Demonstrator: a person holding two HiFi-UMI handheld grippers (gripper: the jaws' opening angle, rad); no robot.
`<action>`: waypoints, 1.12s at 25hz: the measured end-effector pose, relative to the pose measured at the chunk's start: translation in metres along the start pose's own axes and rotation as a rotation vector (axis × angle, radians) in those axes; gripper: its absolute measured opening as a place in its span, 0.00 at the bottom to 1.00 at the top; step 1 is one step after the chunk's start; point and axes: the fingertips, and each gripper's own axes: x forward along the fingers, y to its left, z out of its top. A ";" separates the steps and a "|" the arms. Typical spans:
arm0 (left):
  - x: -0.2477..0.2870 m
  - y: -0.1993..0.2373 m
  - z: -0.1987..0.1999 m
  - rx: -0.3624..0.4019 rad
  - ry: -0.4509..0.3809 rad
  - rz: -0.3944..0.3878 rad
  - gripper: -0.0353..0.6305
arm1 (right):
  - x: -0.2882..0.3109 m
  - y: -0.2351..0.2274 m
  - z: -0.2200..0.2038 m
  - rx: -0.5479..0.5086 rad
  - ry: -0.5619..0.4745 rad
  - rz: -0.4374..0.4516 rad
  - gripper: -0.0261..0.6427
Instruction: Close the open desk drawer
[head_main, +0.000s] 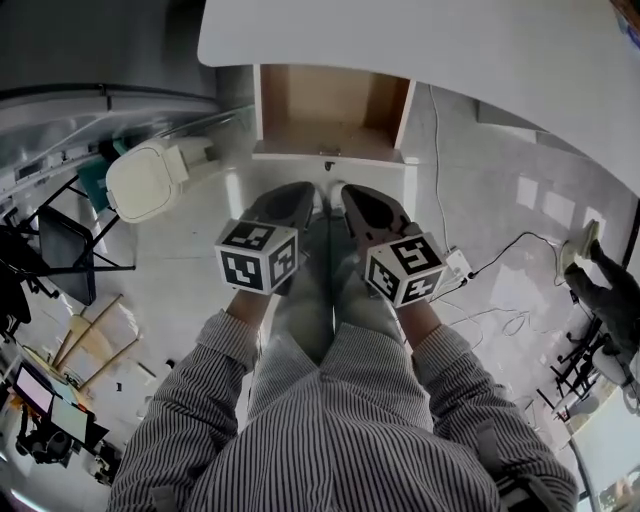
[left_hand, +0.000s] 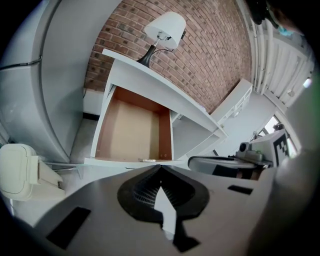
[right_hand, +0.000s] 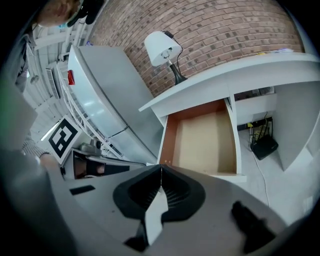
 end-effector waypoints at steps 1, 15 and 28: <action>0.004 0.002 -0.001 0.001 -0.002 -0.003 0.07 | 0.003 -0.003 -0.004 0.002 0.007 -0.004 0.06; 0.060 0.042 -0.036 -0.045 -0.014 0.033 0.07 | 0.045 -0.048 -0.058 0.091 0.028 -0.082 0.06; 0.097 0.064 -0.038 -0.056 -0.114 0.085 0.07 | 0.066 -0.097 -0.068 0.131 -0.070 -0.216 0.06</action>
